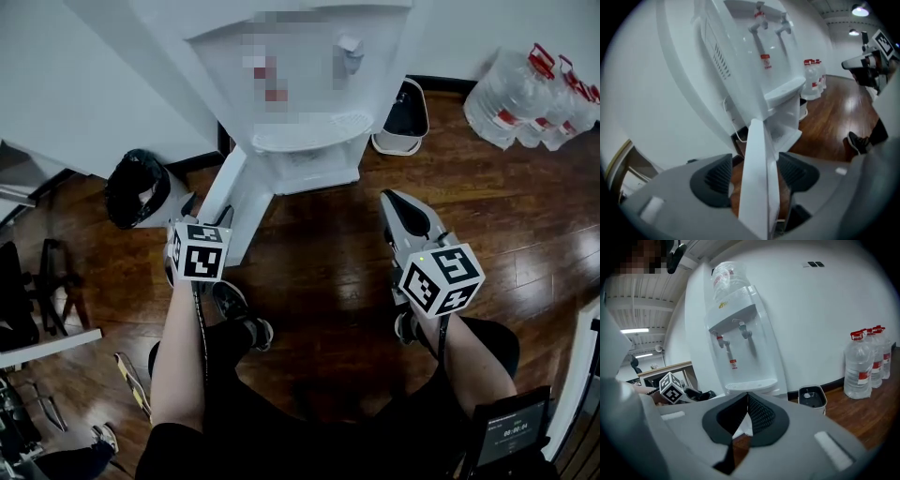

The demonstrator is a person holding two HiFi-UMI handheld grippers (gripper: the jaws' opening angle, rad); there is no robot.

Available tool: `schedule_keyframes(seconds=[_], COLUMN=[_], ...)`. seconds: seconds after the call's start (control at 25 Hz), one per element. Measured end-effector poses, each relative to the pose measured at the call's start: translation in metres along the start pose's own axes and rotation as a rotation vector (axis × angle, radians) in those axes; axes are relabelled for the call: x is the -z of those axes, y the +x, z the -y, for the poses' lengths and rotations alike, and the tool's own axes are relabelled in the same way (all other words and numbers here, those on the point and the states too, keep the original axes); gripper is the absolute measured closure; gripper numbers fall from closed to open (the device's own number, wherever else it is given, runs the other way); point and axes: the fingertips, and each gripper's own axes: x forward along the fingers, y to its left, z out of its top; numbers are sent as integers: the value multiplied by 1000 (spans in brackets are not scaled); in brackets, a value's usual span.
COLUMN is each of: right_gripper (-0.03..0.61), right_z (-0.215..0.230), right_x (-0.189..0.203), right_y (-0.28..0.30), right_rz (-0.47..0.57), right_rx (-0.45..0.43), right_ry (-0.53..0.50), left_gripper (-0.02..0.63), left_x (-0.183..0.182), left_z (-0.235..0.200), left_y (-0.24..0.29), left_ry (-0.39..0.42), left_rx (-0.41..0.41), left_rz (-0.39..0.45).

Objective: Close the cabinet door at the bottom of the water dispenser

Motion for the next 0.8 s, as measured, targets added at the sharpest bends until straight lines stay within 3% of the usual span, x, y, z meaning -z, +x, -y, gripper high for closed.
schedule_keyframes(seconds=[0.12, 0.24, 0.36, 0.64, 0.8], right_gripper=[574, 574, 574, 574, 574], right_z=[4, 4, 0, -11, -22], right_x=[0, 0, -1, -1, 3], right_y=[18, 31, 37, 24, 8], right_rz=[-15, -26, -33, -26, -20], right_rx=[-4, -14, -27, -39, -56], right_ry=[5, 23, 34, 23, 38], left_gripper=[298, 296, 379, 377, 382], left_x=[26, 33, 32, 25, 12], left_z=[7, 15, 10, 38, 65], left_y=[16, 20, 19, 10, -9], left_ry=[-23, -53, -43, -106, -119], left_rx=[111, 192, 191, 249, 270], left_rz=[-133, -182, -181, -164, -84])
